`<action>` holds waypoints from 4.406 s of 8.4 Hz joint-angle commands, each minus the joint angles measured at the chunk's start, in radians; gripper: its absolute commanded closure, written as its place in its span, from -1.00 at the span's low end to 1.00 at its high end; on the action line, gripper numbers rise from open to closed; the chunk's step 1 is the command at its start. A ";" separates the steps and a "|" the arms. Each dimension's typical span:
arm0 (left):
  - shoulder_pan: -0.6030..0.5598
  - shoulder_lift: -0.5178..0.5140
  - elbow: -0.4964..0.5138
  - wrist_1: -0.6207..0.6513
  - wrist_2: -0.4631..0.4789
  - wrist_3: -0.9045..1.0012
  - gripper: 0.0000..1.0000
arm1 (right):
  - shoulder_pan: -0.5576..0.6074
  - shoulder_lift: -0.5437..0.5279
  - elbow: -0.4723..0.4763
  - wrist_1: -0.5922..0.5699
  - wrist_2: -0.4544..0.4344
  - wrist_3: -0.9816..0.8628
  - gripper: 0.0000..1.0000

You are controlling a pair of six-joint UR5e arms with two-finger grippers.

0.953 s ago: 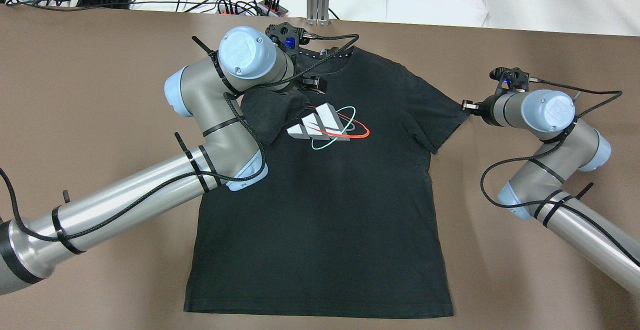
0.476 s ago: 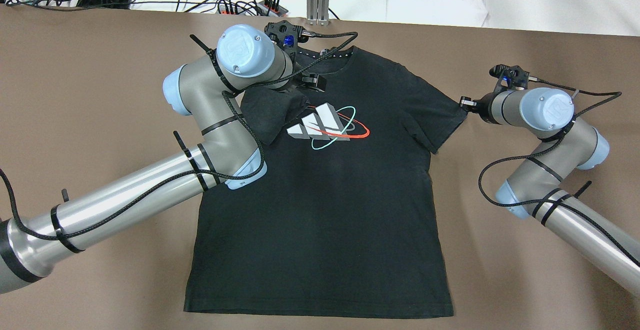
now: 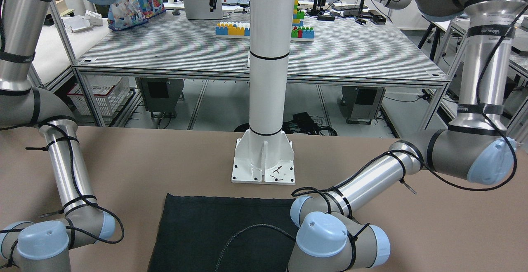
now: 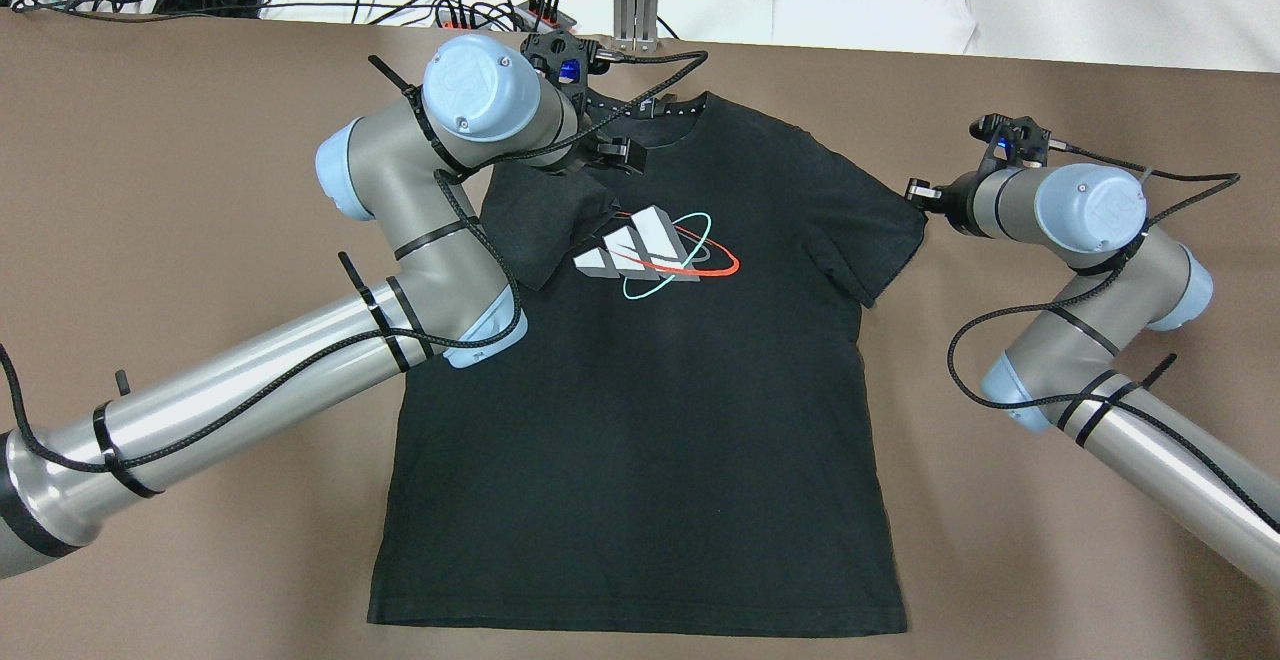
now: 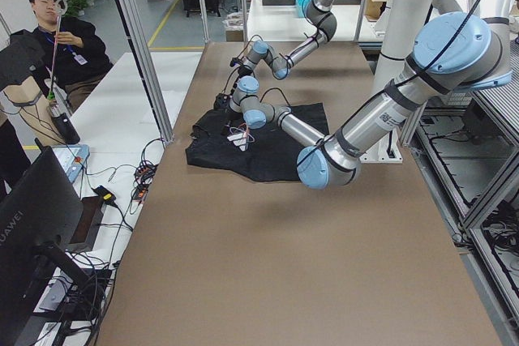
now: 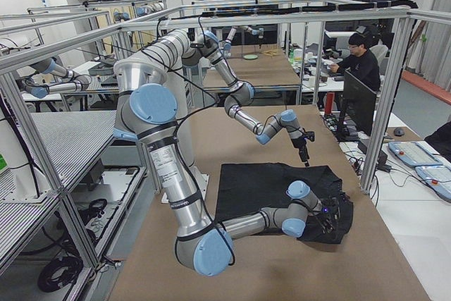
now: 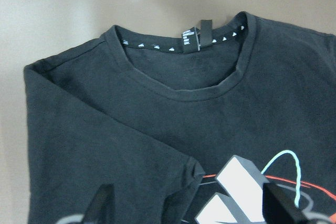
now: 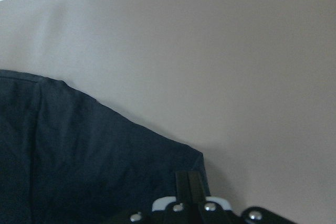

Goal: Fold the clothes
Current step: 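Grasp the other sleeve with the right gripper while the left releases, then fold the sleeve inward over the chest with the right gripper, then move both grippers down to the shirt's hem corners nearest the robot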

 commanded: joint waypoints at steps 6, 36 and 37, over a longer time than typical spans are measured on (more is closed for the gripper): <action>-0.054 0.097 -0.055 -0.007 -0.050 0.085 -1.00 | -0.273 0.324 -0.045 -0.275 -0.297 0.331 1.00; 0.773 0.990 -0.804 -0.290 0.540 -0.728 0.15 | -0.804 -0.693 0.888 -0.080 -0.482 0.594 -0.90; 0.773 0.990 -0.804 -0.290 0.540 -0.728 0.22 | -0.804 -0.693 0.888 -0.080 -0.482 0.594 -0.90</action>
